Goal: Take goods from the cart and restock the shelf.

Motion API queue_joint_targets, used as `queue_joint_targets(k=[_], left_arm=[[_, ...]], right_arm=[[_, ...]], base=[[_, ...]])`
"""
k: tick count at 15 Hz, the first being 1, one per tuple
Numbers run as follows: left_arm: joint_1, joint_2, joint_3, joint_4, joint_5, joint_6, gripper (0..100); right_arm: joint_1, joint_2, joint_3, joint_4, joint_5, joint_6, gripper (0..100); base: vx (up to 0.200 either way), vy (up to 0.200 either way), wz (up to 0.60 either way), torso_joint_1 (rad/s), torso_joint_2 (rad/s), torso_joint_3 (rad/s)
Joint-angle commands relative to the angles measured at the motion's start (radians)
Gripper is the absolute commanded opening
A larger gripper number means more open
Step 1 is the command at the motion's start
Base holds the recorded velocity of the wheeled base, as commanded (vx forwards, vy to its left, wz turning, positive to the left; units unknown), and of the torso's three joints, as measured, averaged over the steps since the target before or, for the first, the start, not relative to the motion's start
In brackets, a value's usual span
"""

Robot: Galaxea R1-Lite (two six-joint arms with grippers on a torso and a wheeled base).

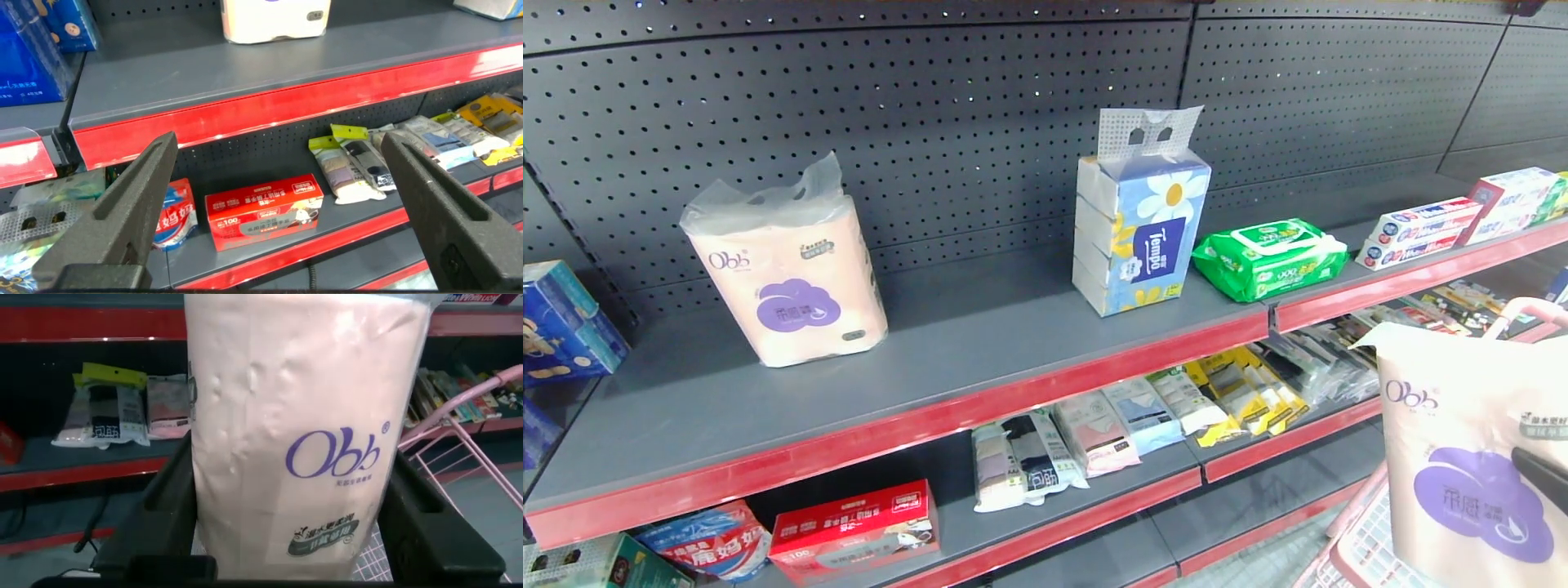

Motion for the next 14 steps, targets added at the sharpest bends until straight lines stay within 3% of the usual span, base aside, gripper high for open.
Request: queue_joint_targets(k=[1, 9, 14], left_arm=[[0.001, 0.002, 0.0, 0.0, 0.0, 0.0, 100], [0.001, 0.002, 0.0, 0.0, 0.0, 0.0, 100], [0.001, 0.0, 0.0, 0.0, 0.0, 0.0, 100]], right_arm=[[0.0, -0.015, -0.002, -0.001, -0.001, -0.001, 0], [-0.006, -0.021, 0.002, -0.001, -0.008, -0.018, 0], [-0.006, -0.02, 0.001, -0.001, -0.006, -0.03, 0]], base=[[0.0, 0.0, 0.0, 0.0, 0.0, 0.0], [0.0, 0.0, 0.0, 0.0, 0.0, 0.0], [0.0, 0.0, 0.0, 0.153, -0.33, -0.171]])
